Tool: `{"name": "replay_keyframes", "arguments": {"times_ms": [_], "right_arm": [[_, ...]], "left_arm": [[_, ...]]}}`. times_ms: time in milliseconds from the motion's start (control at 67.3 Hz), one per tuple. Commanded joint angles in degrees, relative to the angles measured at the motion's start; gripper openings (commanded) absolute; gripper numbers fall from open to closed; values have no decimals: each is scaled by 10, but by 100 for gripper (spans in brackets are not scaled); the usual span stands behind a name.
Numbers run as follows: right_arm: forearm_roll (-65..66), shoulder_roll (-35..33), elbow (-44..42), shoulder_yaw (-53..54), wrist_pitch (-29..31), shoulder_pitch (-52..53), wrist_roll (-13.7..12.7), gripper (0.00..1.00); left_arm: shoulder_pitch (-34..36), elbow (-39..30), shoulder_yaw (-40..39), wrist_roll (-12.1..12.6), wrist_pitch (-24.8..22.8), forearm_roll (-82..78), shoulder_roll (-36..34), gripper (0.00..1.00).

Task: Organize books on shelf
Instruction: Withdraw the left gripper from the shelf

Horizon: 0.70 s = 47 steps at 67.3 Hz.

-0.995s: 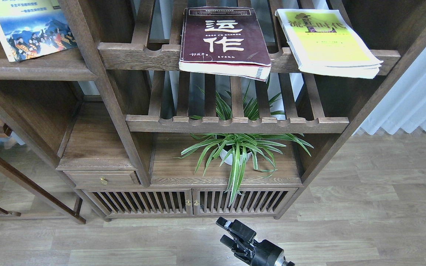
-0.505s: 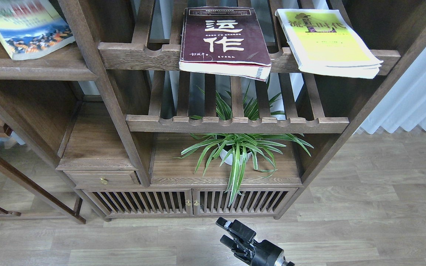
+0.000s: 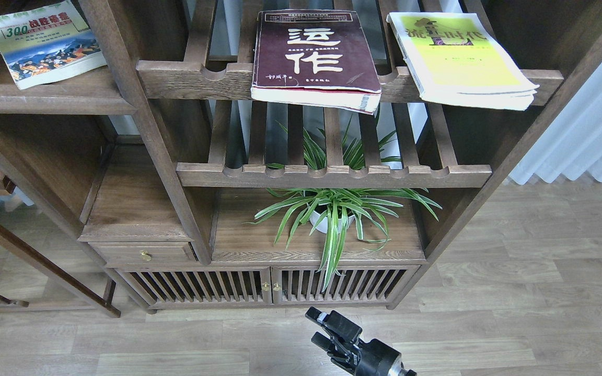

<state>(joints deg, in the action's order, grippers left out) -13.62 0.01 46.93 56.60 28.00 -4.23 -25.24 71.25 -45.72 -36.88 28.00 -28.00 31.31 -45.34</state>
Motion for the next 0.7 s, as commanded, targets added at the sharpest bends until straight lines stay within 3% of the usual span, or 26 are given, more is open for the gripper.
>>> {"name": "replay_keyframes", "arguments": {"times_ms": [0, 238, 460, 683], "right_arm": [[0, 0, 0, 0, 0, 0, 0, 99], [1, 0, -5, 0, 0, 0, 0, 99], [0, 0, -6, 0, 0, 0, 0, 99], [0, 0, -6, 0, 0, 0, 0, 99]], "left_arm": [[-5, -31, 1, 0, 0, -1, -29, 99], [-24, -71, 4, 0, 0, 0, -96, 100], [-84, -118, 4, 0, 0, -1, -150, 100], [-100, -146, 6, 0, 0, -1, -173, 100]]}}
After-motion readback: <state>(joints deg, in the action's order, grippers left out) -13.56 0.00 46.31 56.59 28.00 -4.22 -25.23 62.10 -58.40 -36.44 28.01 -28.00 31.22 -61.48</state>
